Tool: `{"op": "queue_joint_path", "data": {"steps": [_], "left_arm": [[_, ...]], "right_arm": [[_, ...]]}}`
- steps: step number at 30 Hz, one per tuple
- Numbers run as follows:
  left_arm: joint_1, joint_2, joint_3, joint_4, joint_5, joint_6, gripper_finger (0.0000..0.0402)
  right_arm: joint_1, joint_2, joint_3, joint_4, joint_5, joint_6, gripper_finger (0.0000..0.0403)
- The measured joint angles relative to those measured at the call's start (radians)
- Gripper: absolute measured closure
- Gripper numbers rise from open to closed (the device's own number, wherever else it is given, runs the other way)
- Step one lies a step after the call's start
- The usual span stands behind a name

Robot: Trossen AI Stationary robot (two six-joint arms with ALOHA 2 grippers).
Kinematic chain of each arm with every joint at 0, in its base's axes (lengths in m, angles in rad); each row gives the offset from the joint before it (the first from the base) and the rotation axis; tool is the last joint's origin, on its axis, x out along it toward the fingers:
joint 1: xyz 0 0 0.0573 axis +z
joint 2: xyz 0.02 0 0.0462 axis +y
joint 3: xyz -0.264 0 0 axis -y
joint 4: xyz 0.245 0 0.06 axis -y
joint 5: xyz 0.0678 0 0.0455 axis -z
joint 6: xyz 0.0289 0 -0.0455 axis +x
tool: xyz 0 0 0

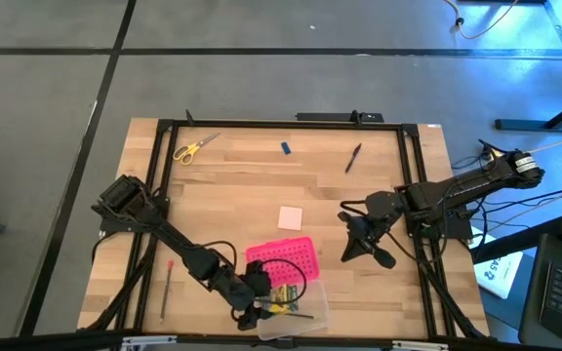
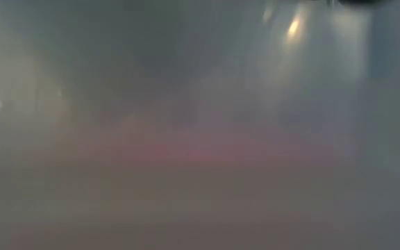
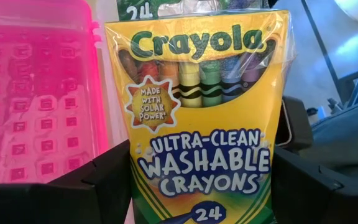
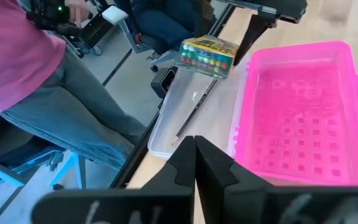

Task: Pack school essentials
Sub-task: Put the yellow crayon box into the pink supply box

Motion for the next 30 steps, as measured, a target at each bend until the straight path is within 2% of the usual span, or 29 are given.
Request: {"op": "queue_joint_path", "data": {"steps": [20,30], "left_arm": [[-0.003,0.000,0.000,0.000,-0.023,-0.001,0.0113],[-0.021,0.000,0.000,0.000,0.000,-0.019,0.0113]], "right_arm": [[0.000,0.000,0.000,0.002,0.007,0.000,0.0397],[0.000,0.000,0.000,0.002,0.008,0.000,0.0397]]}}
